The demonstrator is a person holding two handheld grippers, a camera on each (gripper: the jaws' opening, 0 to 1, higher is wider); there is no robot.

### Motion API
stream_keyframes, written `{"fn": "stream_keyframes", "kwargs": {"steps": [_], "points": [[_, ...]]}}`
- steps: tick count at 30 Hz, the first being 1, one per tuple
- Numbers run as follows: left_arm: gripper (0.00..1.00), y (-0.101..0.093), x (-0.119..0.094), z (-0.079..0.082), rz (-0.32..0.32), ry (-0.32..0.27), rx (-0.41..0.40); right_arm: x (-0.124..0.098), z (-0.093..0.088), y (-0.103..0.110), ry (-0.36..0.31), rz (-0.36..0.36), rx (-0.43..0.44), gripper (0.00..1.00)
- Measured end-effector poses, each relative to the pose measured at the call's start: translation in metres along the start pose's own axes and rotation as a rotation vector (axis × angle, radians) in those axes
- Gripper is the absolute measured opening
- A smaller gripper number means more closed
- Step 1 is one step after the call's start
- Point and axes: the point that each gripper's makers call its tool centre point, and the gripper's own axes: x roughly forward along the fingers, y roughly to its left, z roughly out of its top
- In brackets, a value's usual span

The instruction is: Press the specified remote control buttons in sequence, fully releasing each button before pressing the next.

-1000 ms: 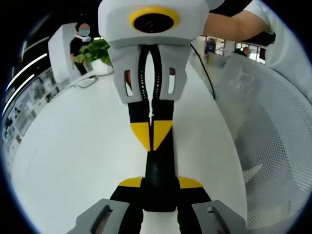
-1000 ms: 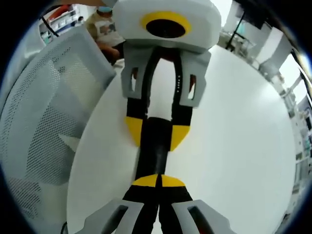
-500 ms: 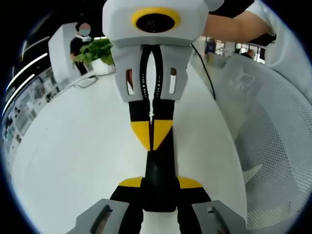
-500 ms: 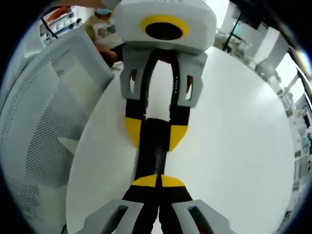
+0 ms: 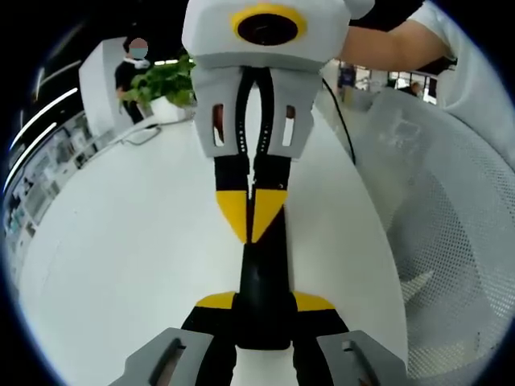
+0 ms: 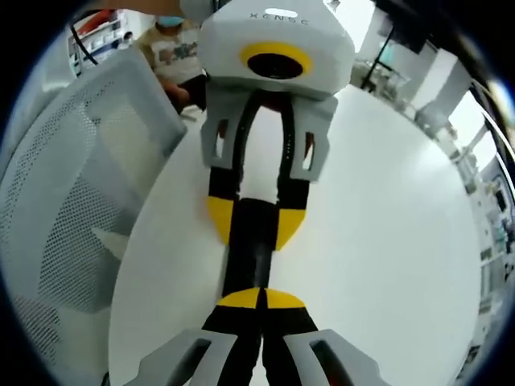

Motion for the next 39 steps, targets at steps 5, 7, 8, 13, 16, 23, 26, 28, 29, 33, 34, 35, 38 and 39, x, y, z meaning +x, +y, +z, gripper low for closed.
{"fn": "stream_keyframes", "kwargs": {"steps": [5, 7, 8, 13, 16, 23, 26, 28, 29, 33, 34, 35, 38, 39], "points": [[0.24, 0.001, 0.0, 0.0, -0.001, 0.003, 0.001, -0.004, 0.002, -0.001, -0.01, -0.009, 0.007, 0.0], [0.24, 0.001, 0.001, 0.0, -0.001, 0.005, 0.001, -0.006, 0.003, -0.001, -0.009, -0.011, 0.006, 0.0], [0.24, 0.001, 0.001, 0.0, -0.001, 0.005, 0.0, -0.007, 0.003, -0.001, -0.01, -0.013, 0.005, 0.0], [0.24, 0.002, 0.001, -0.001, 0.001, 0.005, 0.0, -0.011, 0.006, -0.001, -0.007, -0.017, 0.0, 0.0], [0.24, 0.002, 0.001, -0.001, 0.002, 0.006, 0.001, -0.015, 0.009, 0.001, -0.011, -0.019, -0.011, 0.0], [0.24, 0.001, 0.001, 0.0, 0.002, 0.006, 0.001, -0.02, 0.014, 0.0, -0.011, -0.03, -0.034, 0.0], [0.24, 0.002, 0.001, -0.001, 0.003, 0.005, 0.002, -0.02, 0.016, -0.001, -0.014, -0.031, -0.036, 0.0], [0.24, 0.002, 0.001, -0.001, 0.003, 0.005, 0.002, -0.019, 0.016, -0.001, -0.014, -0.03, -0.035, 0.0], [0.24, 0.002, 0.001, -0.001, 0.004, 0.005, 0.002, -0.019, 0.016, -0.001, -0.014, -0.03, -0.035, 0.0], [0.24, 0.001, 0.001, -0.001, 0.004, 0.005, 0.002, -0.016, 0.014, 0.0, -0.011, -0.024, -0.031, 0.0], [0.24, 0.001, 0.001, -0.001, 0.003, 0.004, 0.002, -0.016, 0.013, 0.0, -0.011, -0.023, -0.03, 0.0], [0.24, 0.001, 0.001, -0.001, 0.003, 0.004, 0.001, -0.014, 0.013, 0.001, -0.01, -0.019, -0.027, 0.0], [0.24, 0.001, 0.001, -0.001, 0.003, 0.002, 0.001, -0.011, 0.01, 0.003, -0.008, -0.011, -0.025, 0.0], [0.24, 0.001, 0.001, -0.001, 0.004, 0.001, 0.001, -0.01, 0.01, 0.003, -0.008, -0.01, -0.024, 0.0]]}}
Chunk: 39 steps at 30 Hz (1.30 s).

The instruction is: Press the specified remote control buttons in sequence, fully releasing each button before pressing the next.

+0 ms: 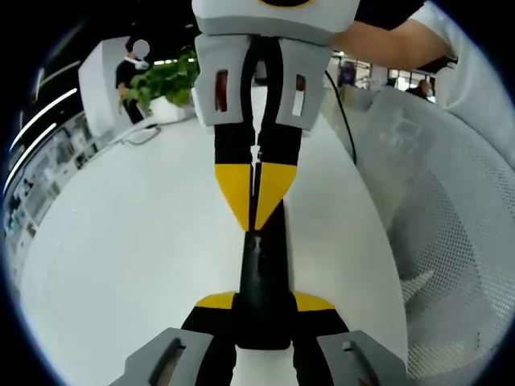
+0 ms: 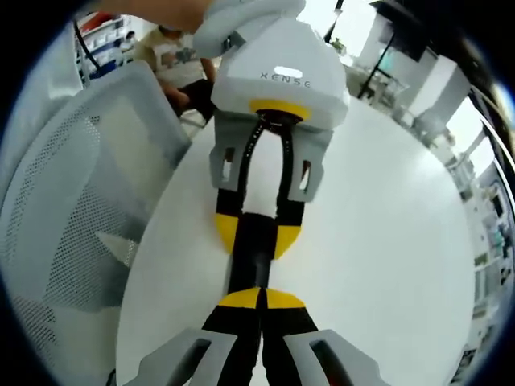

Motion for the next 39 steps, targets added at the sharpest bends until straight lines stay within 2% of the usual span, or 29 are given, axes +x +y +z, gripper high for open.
{"fn": "stream_keyframes", "kwargs": {"steps": [39], "points": [[0.24, 0.0, -0.001, -0.001, 0.009, -0.018, -0.008, 0.019, -0.009, 0.007, 0.023, 0.048, 0.007, 0.0]]}}
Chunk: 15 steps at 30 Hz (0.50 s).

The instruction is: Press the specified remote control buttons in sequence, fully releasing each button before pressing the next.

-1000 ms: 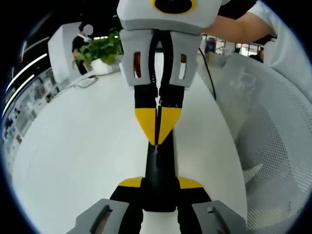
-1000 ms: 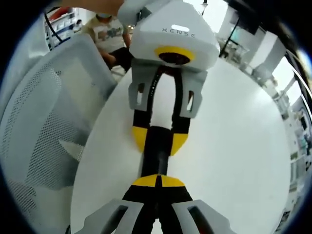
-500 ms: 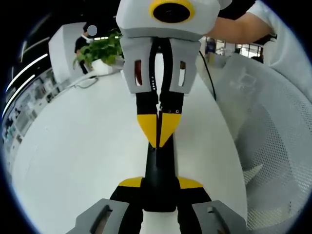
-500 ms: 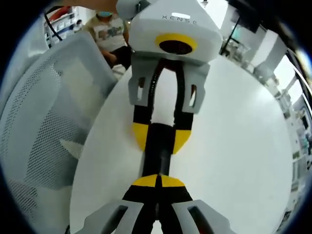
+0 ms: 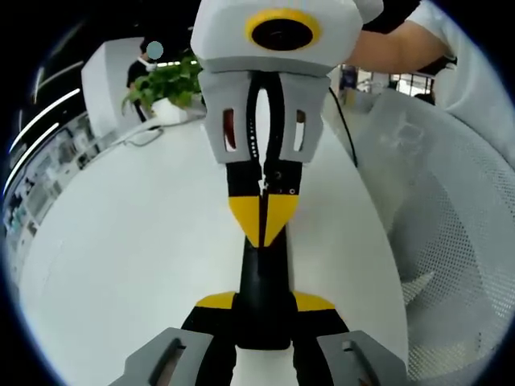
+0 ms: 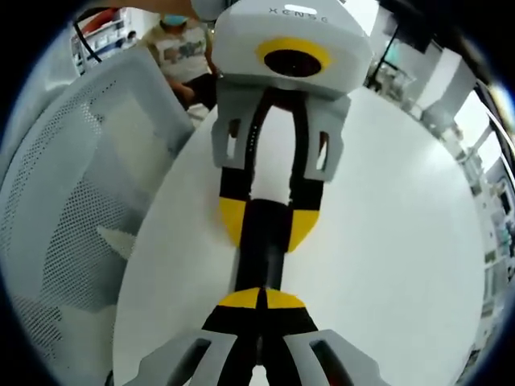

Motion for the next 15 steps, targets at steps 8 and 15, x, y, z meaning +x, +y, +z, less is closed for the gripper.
{"fn": "stream_keyframes", "kwargs": {"steps": [8, 15], "points": [[0.24, -0.0006, -0.0002, 0.0005, 0.001, -0.004, -0.004, 0.0, -0.0005, 0.0001, -0.007, 0.011, 0.011, 0.0], [0.24, -0.0006, 0.0001, 0.0008, 0.001, -0.006, -0.006, 0.0009, -0.0006, 0.0006, 0.008, 0.002, 0.014, 0.0]]}}
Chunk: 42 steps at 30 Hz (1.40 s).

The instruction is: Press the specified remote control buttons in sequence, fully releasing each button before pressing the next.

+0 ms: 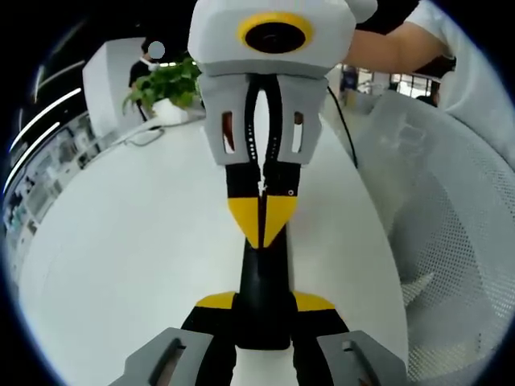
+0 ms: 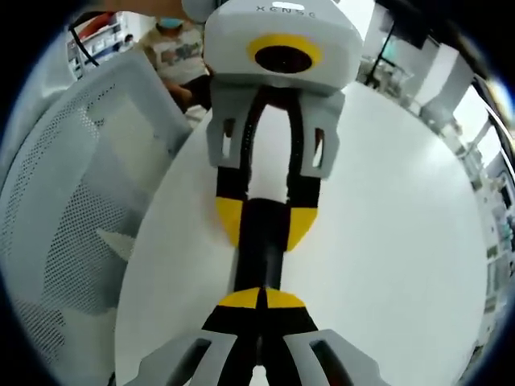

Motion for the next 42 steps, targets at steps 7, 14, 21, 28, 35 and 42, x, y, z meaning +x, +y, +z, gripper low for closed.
{"fn": "stream_keyframes", "kwargs": {"steps": [7, 14, 21, 28, 35, 42], "points": [[0.24, -0.0003, 0.0001, 0.0004, -0.003, 0.0, -0.002, 0.0003, -0.0007, -0.0007, 0.016, -0.002, -0.008, 0.0], [0.24, 0.0, 0.0005, 0.0004, 0.0, -0.001, -0.005, 0.0015, -0.0004, 0.0005, 0.045, -0.016, -0.039, 0.0], [0.24, 0.0005, 0.0006, 0.0003, 0.003, -0.002, -0.008, 0.0007, -0.0012, -0.0009, 0.039, -0.012, -0.024, 0.0], [0.24, 0.0004, 0.0005, 0.0004, 0.0, 0.004, -0.007, 0.0006, -0.0008, -0.0016, 0.029, -0.02, -0.011, 0.0], [0.24, 0.0003, 0.0004, 0.0006, 0.0, 0.004, -0.006, 0.0003, -0.0003, -0.0017, 0.024, -0.02, -0.01, 0.0], [0.24, 0.0005, 0.0004, 0.0004, 0.003, 0.005, -0.006, -0.0002, 0.0001, -0.0013, 0.023, -0.025, -0.015, 0.0]]}}
